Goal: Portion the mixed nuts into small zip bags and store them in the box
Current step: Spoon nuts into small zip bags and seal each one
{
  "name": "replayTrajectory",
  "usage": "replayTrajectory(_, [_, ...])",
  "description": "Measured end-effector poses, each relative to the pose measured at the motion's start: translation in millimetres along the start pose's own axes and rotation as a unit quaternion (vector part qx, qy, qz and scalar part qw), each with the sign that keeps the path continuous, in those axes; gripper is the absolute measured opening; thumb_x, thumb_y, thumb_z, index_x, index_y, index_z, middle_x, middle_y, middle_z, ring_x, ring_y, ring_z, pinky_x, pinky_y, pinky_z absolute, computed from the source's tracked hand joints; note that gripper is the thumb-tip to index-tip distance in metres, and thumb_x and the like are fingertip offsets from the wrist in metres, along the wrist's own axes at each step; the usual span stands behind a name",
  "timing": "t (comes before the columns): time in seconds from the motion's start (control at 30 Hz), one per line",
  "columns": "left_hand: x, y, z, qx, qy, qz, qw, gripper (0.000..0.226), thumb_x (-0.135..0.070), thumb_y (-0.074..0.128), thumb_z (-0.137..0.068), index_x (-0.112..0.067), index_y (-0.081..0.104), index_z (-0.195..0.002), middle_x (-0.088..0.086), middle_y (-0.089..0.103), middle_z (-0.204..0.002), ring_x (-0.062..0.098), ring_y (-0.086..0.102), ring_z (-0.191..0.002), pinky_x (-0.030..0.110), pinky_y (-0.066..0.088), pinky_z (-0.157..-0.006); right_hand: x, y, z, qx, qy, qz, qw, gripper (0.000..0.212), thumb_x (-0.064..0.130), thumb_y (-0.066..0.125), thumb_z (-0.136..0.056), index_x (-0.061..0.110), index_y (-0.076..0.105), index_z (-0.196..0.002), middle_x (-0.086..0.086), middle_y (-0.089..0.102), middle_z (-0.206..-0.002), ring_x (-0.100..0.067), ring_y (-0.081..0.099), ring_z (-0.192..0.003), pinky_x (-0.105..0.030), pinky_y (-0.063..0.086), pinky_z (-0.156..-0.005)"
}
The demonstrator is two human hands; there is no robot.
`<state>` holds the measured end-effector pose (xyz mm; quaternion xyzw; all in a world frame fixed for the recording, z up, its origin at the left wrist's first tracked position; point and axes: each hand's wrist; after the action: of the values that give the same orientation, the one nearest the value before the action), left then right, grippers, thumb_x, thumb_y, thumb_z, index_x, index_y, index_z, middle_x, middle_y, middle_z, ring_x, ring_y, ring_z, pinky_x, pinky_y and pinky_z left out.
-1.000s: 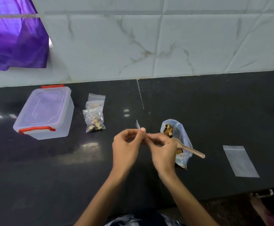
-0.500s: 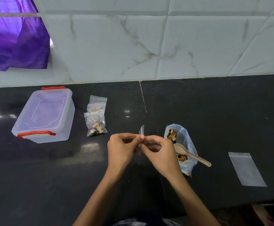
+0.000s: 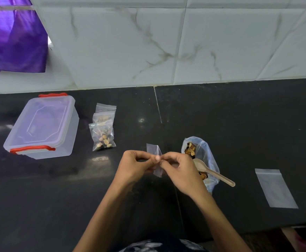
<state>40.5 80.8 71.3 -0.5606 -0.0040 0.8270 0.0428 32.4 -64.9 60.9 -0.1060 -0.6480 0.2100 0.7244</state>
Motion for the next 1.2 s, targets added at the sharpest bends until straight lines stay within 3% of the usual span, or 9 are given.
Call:
replayTrajectory(0.2, [4.9, 9.8, -3.8, -0.081, 0.081, -0.229, 0.967, 0.015, -0.019, 0.069, -0.084, -0.020, 0.066, -0.069, -0.004, 0.068, -0.067, 0.008, 0.067, -0.062, 0.023, 0.056, -0.058, -0.1, 8.4, -1.7, -0.017, -0.021, 0.105, 0.994, 0.010, 0.023, 0.055, -0.093, 0.026, 0.062, -0.101, 0.019, 0.060, -0.077, 0.010, 0.060, -0.075, -0.006, 0.048, -0.065])
replayTrajectory(0.33, [4.1, 10.7, -6.6, -0.096, 0.093, -0.264, 0.955, 0.015, -0.014, 0.070, -0.081, -0.018, 0.067, -0.067, -0.005, 0.068, -0.067, 0.006, 0.065, -0.064, 0.019, 0.053, -0.057, 0.5, 12.1, -5.0, -0.039, -0.007, 0.145, 0.989, 0.008, 0.027, 0.055, -0.094, 0.024, 0.060, -0.099, 0.014, 0.060, -0.082, 0.002, 0.059, -0.073, -0.012, 0.048, -0.063])
replayTrajectory(0.5, [0.2, 19.5, -0.7, -0.191, 0.104, -0.277, 0.936, 0.019, -0.016, 0.074, -0.069, -0.013, 0.061, -0.056, -0.001, 0.062, -0.054, 0.011, 0.060, -0.054, 0.015, 0.042, -0.044, 2.7, 5.7, -11.4, -0.100, 0.020, 0.168, 0.980, 0.008, 0.025, 0.060, -0.090, 0.022, 0.053, -0.087, 0.007, 0.060, -0.080, -0.004, 0.058, -0.070, -0.018, 0.050, -0.062])
replayTrajectory(0.6, [1.6, 23.2, -0.1, -0.204, 0.104, -0.278, 0.933, 0.022, -0.016, 0.070, -0.070, -0.009, 0.054, -0.057, 0.002, 0.059, -0.055, 0.016, 0.059, -0.057, 0.023, 0.042, -0.048, 5.0, -1.3, -11.5, -0.020, 0.047, 0.108, 0.993, 0.012, 0.026, 0.064, -0.087, 0.024, 0.053, -0.093, 0.009, 0.061, -0.084, -0.003, 0.060, -0.076, -0.018, 0.051, -0.067])
replayTrajectory(0.7, [1.1, 23.8, 0.4, -0.211, 0.112, -0.274, 0.932, 0.026, -0.017, 0.065, -0.076, -0.012, 0.049, -0.057, -0.001, 0.054, -0.052, 0.007, 0.050, -0.048, 0.014, 0.038, -0.044, 7.6, 0.5, -5.4, 0.064, 0.073, 0.063, 0.993, 0.024, 0.025, 0.067, -0.085, 0.026, 0.048, -0.101, 0.010, 0.062, -0.091, -0.002, 0.062, -0.083, -0.019, 0.052, -0.073])
replayTrajectory(0.87, [1.0, 19.7, 1.6, -0.228, 0.141, -0.303, 0.915, 0.028, -0.013, 0.067, -0.077, -0.018, 0.045, -0.060, -0.003, 0.053, -0.055, 0.007, 0.048, -0.050, 0.014, 0.041, -0.051, 7.3, -0.2, -6.4, -0.075, 0.016, 0.147, 0.986, 0.024, 0.016, 0.064, -0.087, 0.025, 0.044, -0.077, 0.007, 0.056, -0.072, -0.003, 0.058, -0.065, -0.013, 0.046, -0.058])
replayTrajectory(0.97, [0.6, 20.8, 2.6, -0.211, 0.151, -0.323, 0.910, 0.021, -0.015, 0.066, -0.080, -0.022, 0.048, -0.075, -0.007, 0.057, -0.066, 0.006, 0.057, -0.060, 0.012, 0.040, -0.052, 8.9, -0.7, -8.7, -0.102, 0.007, 0.157, 0.982, 0.029, 0.015, 0.065, -0.086, 0.026, 0.046, -0.066, 0.009, 0.052, -0.065, -0.002, 0.053, -0.060, -0.009, 0.043, -0.056])
replayTrajectory(1.1, [-3.0, 19.7, 1.7, -0.179, 0.162, -0.317, 0.917, 0.019, -0.020, 0.065, -0.083, -0.029, 0.049, -0.087, -0.010, 0.059, -0.072, 0.003, 0.059, -0.065, 0.012, 0.041, -0.054, 11.4, 1.1, -7.0, -0.091, -0.016, 0.148, 0.985, 0.021, 0.010, 0.063, -0.087, 0.028, 0.057, -0.078, 0.014, 0.058, -0.083, 0.000, 0.059, -0.075, -0.011, 0.049, -0.066])
replayTrajectory(1.2, [-0.4, 17.0, -0.3, -0.168, 0.188, -0.282, 0.926, 0.021, -0.023, 0.068, -0.079, -0.029, 0.052, -0.092, -0.011, 0.059, -0.073, 0.001, 0.059, -0.068, 0.012, 0.044, -0.056, 13.5, -2.3, -7.0, -0.090, -0.048, 0.186, 0.977, 0.023, 0.009, 0.057, -0.091, 0.025, 0.068, -0.103, 0.019, 0.050, -0.107, 0.005, 0.050, -0.095, -0.006, 0.043, -0.074])
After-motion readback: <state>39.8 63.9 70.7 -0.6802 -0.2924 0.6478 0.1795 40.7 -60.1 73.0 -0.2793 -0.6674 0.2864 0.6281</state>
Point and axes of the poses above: each hand's wrist, its own z-axis away from the middle knuckle, its own y-axis out of the palm, x = y × z
